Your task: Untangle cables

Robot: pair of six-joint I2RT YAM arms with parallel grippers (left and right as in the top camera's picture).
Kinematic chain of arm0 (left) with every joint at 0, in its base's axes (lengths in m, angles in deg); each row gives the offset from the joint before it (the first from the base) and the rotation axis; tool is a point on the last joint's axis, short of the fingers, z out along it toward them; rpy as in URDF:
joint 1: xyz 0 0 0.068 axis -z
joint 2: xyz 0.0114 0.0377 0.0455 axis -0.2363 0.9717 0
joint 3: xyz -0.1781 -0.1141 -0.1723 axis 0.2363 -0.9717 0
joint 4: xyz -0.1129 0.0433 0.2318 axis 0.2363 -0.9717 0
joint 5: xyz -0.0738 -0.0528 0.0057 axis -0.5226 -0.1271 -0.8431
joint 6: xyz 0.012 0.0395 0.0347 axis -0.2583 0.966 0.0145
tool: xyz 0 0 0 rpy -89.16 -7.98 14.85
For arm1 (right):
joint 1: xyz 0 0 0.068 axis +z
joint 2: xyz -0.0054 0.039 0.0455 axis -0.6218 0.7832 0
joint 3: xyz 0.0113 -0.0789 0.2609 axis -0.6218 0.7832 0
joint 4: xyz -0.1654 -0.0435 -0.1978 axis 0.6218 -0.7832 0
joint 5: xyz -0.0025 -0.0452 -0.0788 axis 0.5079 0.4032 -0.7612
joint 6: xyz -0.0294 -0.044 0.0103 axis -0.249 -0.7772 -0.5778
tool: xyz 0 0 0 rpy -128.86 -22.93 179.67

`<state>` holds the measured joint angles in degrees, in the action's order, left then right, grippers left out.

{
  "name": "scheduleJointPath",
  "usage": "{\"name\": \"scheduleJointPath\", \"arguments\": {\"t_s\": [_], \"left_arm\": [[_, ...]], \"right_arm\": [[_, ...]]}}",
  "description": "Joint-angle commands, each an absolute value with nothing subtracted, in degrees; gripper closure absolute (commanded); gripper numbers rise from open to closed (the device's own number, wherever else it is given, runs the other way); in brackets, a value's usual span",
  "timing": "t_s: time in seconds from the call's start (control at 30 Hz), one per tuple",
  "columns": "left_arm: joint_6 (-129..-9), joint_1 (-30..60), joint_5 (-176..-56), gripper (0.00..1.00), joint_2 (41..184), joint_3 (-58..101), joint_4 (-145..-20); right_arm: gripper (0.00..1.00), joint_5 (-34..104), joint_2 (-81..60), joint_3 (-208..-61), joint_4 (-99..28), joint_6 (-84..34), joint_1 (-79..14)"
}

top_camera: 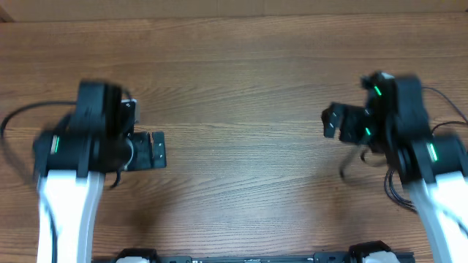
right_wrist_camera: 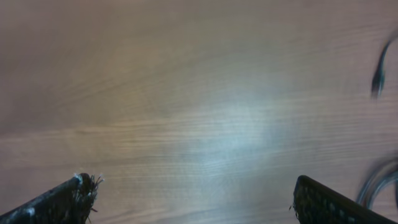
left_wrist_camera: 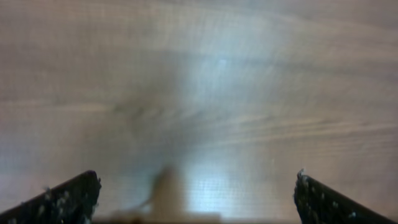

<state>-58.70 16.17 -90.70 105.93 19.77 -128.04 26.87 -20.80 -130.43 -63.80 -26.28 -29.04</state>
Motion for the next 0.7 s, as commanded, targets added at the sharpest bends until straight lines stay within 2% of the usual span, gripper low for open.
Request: {"name": "scheduleJointPath", "arguments": {"t_s": [0.0, 0.1, 0.2, 0.67], "left_arm": [[-57.8, 15.8, -89.3, 0.0, 92.6, 12.4, -120.3], [-57.8, 15.8, -89.3, 0.01, 83.7, 7.8, -114.3], [-57.8, 15.8, -89.5, 0.0, 77.4, 6.6, -113.4], [-57.8, 15.8, -89.5, 0.0, 75.2, 6.6, -122.8]], "right_arm": [[0.0, 24.3, -33.2, -121.9, -58.5, -25.3, -28.8], [0.0, 23.2, -42.3, -116.9, -55.3, -25.3, -28.8], [0.0, 23.2, -48.4, -115.7, -57.1, -25.3, -28.8], [0.0, 23.2, -49.0, -115.7, -65.0, -25.3, -28.8]]}}
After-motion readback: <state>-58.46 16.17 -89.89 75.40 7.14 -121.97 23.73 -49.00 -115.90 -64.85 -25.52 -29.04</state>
